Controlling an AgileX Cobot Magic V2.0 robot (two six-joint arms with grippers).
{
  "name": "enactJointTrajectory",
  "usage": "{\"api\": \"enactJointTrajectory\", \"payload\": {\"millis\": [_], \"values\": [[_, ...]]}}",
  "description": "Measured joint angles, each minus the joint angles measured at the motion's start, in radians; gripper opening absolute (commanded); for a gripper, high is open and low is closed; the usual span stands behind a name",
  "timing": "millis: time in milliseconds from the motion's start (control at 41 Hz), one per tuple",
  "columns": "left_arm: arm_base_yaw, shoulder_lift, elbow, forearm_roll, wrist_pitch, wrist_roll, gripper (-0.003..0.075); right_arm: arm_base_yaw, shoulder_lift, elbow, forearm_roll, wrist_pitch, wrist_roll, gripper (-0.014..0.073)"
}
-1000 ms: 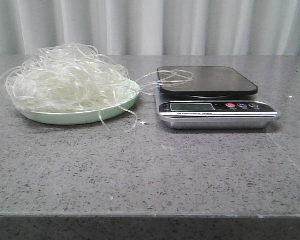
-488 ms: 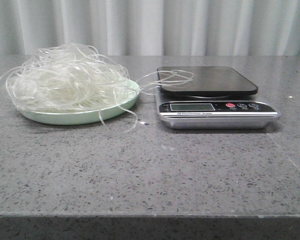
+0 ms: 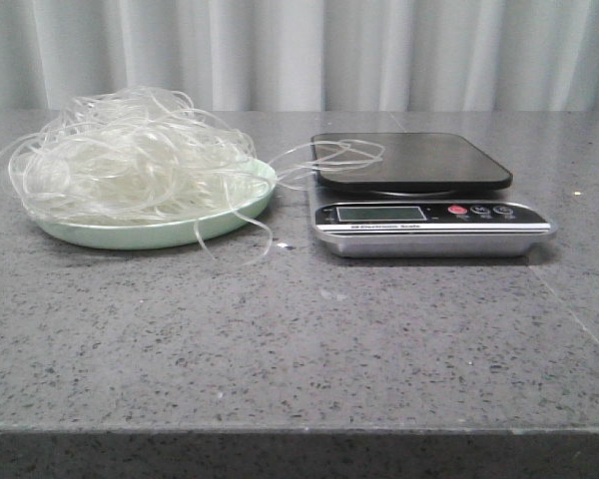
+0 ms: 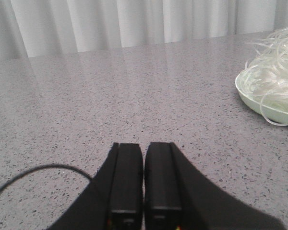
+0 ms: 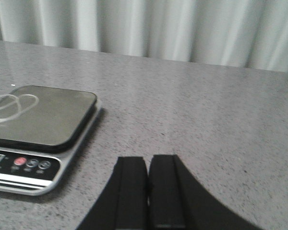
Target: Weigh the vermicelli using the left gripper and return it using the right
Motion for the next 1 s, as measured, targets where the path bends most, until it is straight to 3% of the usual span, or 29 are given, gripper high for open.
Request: {"api": "enactJointTrajectory", "payload": {"millis": [366, 634, 1000], "values": [[0.0, 0.0, 0.0, 0.0, 0.0, 0.0, 0.0137, -0.012, -0.214, 0.233, -0.002, -0.067, 0.034, 0.015], [0.0, 0.0, 0.0, 0.0, 0.001, 0.0, 0.0137, -0.017, -0.23, 0.243, -0.125, -0.067, 0.164, 0.015], [0.0, 0.0, 0.0, 0.0, 0.001, 0.0, 0.0137, -0.086, -0.23, 0.243, -0.106, -0.067, 0.175, 0.015]]}}
